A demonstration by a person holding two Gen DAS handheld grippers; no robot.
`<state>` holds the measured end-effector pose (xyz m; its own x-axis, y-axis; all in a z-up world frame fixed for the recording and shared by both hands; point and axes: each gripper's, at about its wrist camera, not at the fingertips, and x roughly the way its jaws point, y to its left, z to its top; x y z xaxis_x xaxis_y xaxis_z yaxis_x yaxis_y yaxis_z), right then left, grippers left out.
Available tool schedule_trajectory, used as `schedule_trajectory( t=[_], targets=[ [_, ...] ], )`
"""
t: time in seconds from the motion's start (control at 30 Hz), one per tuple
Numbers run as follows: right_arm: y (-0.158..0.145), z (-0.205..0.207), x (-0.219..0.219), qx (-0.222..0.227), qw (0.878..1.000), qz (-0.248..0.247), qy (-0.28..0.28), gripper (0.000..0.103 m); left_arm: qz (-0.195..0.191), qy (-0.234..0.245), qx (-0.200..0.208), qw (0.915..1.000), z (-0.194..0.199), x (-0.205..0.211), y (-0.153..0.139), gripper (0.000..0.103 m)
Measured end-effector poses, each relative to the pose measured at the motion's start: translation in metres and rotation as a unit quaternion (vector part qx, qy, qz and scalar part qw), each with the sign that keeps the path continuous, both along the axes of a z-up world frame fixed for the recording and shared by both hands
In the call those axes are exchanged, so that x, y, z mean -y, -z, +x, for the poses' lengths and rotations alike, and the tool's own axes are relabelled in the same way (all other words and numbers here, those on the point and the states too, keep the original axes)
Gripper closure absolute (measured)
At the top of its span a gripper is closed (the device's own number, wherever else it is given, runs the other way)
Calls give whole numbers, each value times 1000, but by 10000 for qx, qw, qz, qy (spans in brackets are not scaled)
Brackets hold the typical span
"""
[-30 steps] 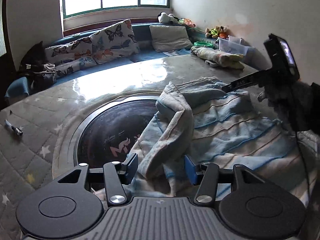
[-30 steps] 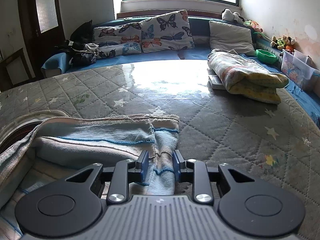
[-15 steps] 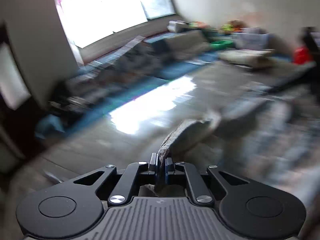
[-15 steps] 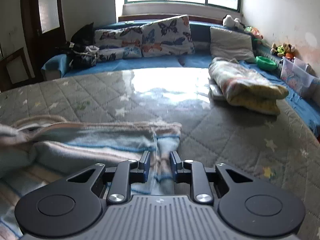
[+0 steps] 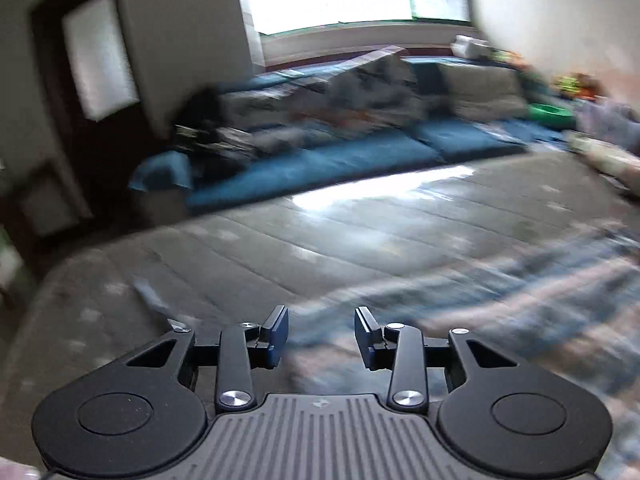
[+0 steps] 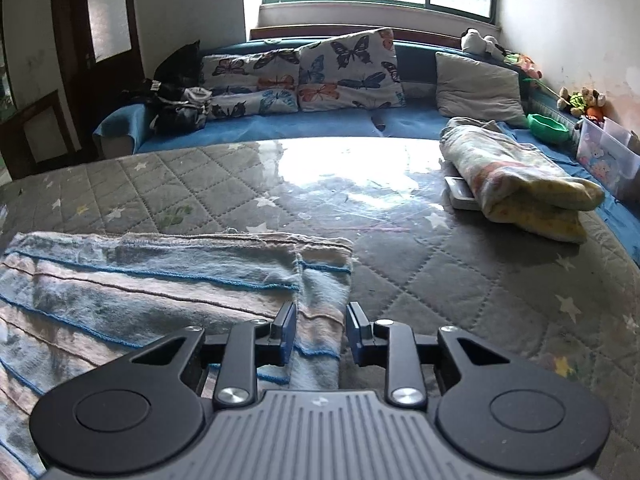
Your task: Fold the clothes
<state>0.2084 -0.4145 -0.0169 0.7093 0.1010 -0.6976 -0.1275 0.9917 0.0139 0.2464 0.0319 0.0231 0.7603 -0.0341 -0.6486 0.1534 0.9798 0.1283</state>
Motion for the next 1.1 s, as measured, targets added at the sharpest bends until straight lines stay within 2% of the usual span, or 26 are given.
schedule_trajectory(
  t=[0.1,0.23,0.37,0.5,0.57,0.73,0.97,1.1],
  targets=[
    [4,8,-4,-41,10000,-29,-11,76,21,257,-202,9995,4,11,10,64],
    [6,19,-5,-44,9999,-94,-54,76,-28,16,-406,9992,21,7,24,64],
    [6,35,-7,-22,9998,-157,-101,76,-87,-149,-309,9994,33,-5,28,61],
    [7,54,-9,13,9996,-207,-172,76,194,-435,-91,9988,42,-9,28,64],
    [6,63,-9,-12,9996,-202,-209,75,154,-570,-83,9982,48,-13,30,64],
    [-4,59,-13,-101,9975,-474,-523,73,45,-304,-48,9995,16,0,19,64],
    [-19,2,-25,-288,9913,-476,-1195,67,-108,91,3,9999,-30,18,3,63],
    [-16,-33,-34,-452,9873,-428,-1464,66,-312,353,-190,9987,-72,25,11,63]
  ],
)
